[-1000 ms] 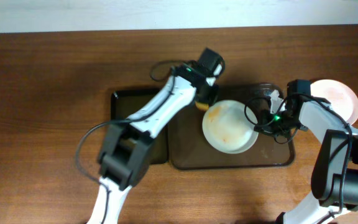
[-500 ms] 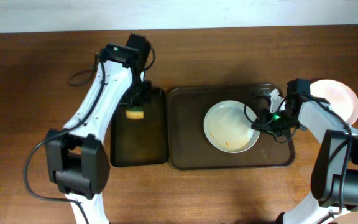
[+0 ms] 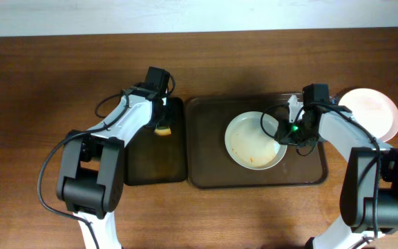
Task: Clean dirty plates on tray and stack at the side
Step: 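Return the sponge to the water tray with the left gripper, then lift the last plate with the right gripper and stack it at the right side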
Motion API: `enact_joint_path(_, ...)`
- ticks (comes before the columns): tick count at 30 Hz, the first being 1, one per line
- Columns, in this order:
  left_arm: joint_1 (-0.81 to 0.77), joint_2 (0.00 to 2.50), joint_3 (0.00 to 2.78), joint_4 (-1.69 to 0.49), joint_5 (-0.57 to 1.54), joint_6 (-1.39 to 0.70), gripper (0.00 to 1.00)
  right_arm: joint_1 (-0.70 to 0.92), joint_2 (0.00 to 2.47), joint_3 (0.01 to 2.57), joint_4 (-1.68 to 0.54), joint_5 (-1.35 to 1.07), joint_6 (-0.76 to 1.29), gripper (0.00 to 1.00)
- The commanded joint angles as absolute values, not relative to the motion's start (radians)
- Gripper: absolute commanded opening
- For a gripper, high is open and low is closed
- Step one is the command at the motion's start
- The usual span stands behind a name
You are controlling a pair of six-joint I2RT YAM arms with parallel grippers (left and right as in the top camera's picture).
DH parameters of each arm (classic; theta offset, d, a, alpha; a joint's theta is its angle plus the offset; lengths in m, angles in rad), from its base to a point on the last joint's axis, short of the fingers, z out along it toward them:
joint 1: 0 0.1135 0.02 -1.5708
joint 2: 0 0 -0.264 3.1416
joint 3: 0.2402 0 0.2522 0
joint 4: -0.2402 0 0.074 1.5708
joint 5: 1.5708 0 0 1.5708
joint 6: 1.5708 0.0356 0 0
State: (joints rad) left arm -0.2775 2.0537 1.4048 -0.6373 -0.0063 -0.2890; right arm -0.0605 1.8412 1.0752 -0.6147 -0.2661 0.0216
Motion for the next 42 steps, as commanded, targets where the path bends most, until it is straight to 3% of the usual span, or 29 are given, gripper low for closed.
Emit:
enact_joint_path(1, -0.305, 2.053, 1.382, -0.616, 0.012, -0.252, 0.00, -0.052, 1.854, 1.064, -0.616, -0.227, 0.015, 0.32)
enact_joint_path(14, -0.418, 2.054, 1.372, -0.562, 0.043, -0.162, 0.03, -0.052, 1.854, 1.064, -0.615, -0.227, 0.015, 0.32)
enact_joint_path(18, -0.414, 2.054, 1.372, -0.574, -0.069, -0.162, 0.20, -0.052, 1.854, 1.064, -0.587, -0.227, 0.015, 0.33)
enact_joint_path(20, -0.408, 2.054, 1.372, -0.599, -0.095, -0.162, 0.37, -0.052, 1.854, 1.064, -0.568, -0.226, 0.015, 0.33)
enact_joint_path(22, -0.409, 2.054, 1.372, -0.619, -0.095, -0.162, 0.43, -0.052, 1.855, 1.064, -0.571, -0.223, 0.015, 0.33)
enact_joint_path(24, -0.409, 2.054, 1.372, -0.624, -0.096, -0.162, 0.71, -0.052, 1.855, 1.063, -0.575, -0.223, 0.015, 0.33)
enact_joint_path(26, -0.409, 2.054, 1.372, -0.623, -0.096, -0.162, 1.00, -0.052, 1.855, 1.063, -0.590, -0.224, 0.015, 0.14)
enact_joint_path(27, -0.409, 2.054, 1.372, -0.622, -0.096, -0.162, 1.00, -0.052, 1.855, 1.063, -0.590, -0.224, 0.015, 0.04)
enact_joint_path(34, -0.409, 2.054, 1.372, -0.622, -0.095, -0.162, 1.00, -0.039, 1.691, 1.222, -0.726, -0.156, 0.020, 0.04)
enact_joint_path(37, -0.412, 2.054, 1.372, -0.622, -0.095, -0.162, 1.00, 0.059, 1.530, 1.254, -0.758, 0.142, 0.035, 0.04)
enact_joint_path(42, -0.412, 2.054, 1.372, -0.622, -0.095, -0.162, 1.00, 0.379, 1.421, 1.254, -0.794, 0.827, 0.069, 0.04)
